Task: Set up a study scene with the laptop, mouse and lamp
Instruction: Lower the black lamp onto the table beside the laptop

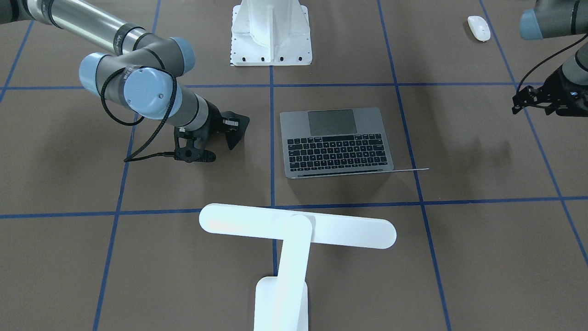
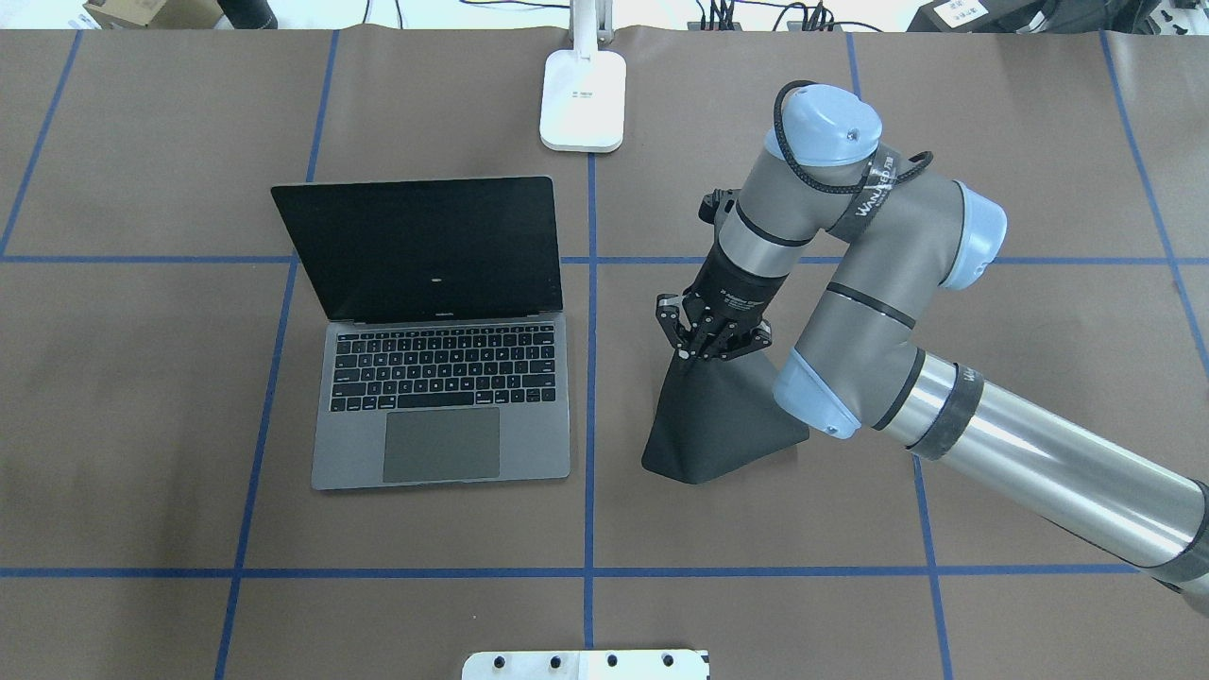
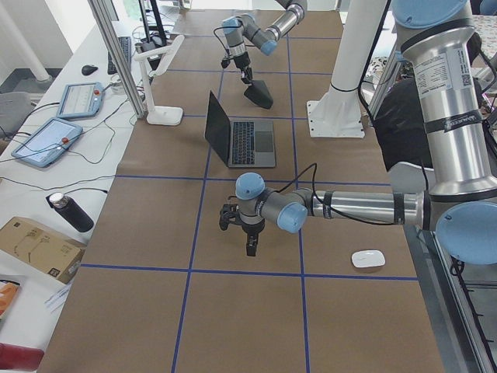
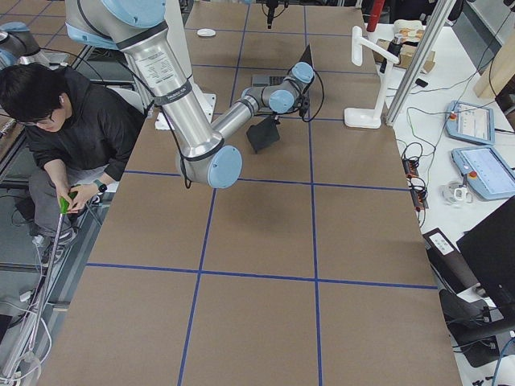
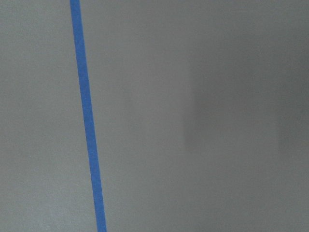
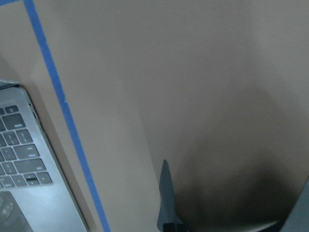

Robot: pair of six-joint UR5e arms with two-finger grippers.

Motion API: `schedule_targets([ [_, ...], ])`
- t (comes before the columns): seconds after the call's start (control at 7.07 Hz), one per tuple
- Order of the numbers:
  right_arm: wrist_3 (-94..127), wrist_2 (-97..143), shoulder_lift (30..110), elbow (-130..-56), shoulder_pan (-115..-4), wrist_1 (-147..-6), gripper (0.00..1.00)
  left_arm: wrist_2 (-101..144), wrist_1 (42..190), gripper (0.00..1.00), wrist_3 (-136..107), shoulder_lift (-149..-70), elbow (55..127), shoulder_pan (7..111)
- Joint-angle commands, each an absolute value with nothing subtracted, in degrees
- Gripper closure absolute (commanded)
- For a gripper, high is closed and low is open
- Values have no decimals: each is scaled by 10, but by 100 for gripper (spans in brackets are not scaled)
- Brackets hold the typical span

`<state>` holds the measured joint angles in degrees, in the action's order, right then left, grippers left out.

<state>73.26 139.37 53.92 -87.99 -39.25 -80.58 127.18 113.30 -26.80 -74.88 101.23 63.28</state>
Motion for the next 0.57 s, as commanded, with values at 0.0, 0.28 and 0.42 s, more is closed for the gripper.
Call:
schedule_targets([
  [0.0,754,1372,513,-832,-385,-758,100,1272,1133,0,-269,-749,1013,633],
  [0.28,753,1366,486,-804,-385,-757,100,1272,1133,0,-269,-749,1014,633],
  [0.42,753,1341,483,-798,-384,-756,100,1272,1133,0,-269,-750,1015,633],
])
